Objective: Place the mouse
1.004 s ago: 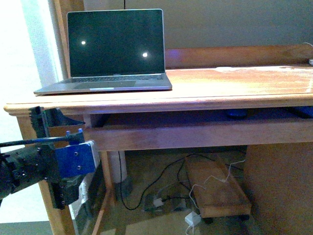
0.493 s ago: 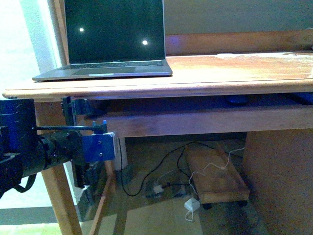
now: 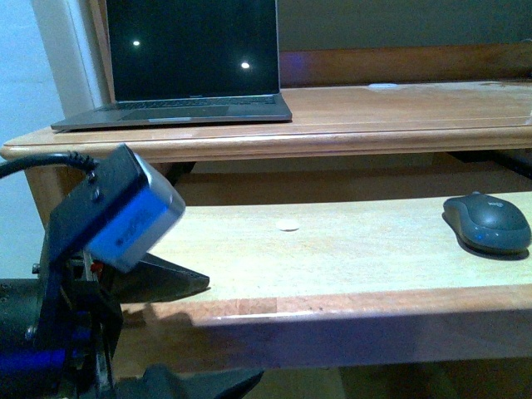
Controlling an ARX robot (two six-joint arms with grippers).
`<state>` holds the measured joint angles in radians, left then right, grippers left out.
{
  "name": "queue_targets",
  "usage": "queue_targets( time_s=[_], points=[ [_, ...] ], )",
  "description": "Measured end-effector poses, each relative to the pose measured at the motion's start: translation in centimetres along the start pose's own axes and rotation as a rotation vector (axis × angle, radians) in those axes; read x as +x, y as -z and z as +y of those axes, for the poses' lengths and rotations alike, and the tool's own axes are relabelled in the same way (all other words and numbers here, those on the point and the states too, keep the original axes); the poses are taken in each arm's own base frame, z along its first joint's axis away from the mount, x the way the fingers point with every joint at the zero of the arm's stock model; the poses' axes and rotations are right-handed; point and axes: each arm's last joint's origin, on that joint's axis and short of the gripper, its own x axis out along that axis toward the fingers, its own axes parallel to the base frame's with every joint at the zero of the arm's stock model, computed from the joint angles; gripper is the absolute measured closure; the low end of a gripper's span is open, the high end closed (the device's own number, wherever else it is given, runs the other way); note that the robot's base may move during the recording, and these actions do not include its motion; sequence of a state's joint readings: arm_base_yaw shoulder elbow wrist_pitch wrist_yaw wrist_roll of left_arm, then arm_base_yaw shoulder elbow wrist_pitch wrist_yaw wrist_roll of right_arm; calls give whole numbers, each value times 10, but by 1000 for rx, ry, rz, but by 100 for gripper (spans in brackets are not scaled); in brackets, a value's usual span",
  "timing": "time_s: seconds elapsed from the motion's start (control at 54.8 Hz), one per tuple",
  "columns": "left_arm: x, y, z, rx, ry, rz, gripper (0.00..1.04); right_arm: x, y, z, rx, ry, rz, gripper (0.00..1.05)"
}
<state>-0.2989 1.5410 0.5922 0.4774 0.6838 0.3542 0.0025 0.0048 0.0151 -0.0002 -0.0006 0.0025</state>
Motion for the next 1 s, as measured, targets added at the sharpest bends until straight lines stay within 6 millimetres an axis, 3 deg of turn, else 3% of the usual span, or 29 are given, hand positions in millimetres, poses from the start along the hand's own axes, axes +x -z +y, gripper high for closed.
queue_targets(
  time_s=[0.146, 0.383, 0.529, 0.712, 0.858, 1.004],
  points=[
    [-16, -26, 6, -286, -297, -77, 8, 0, 0, 0, 0, 0, 0, 7],
    [-49, -39, -3, -343, -667, -132, 8, 0, 0, 0, 0, 0, 0, 7],
    [-74, -29, -29, -341, -808, -126, 8, 0, 0, 0, 0, 0, 0, 7],
    [-98, -8, -81, -317, -878, -90, 9, 0, 0, 0, 0, 0, 0, 7],
    [-125, 5, -111, -248, -1006, -236, 31, 0, 0, 0, 0, 0, 0, 7],
    [-146, 9, -112, -241, -1010, -311, 54, 0, 0, 0, 0, 0, 0, 7]
  ],
)
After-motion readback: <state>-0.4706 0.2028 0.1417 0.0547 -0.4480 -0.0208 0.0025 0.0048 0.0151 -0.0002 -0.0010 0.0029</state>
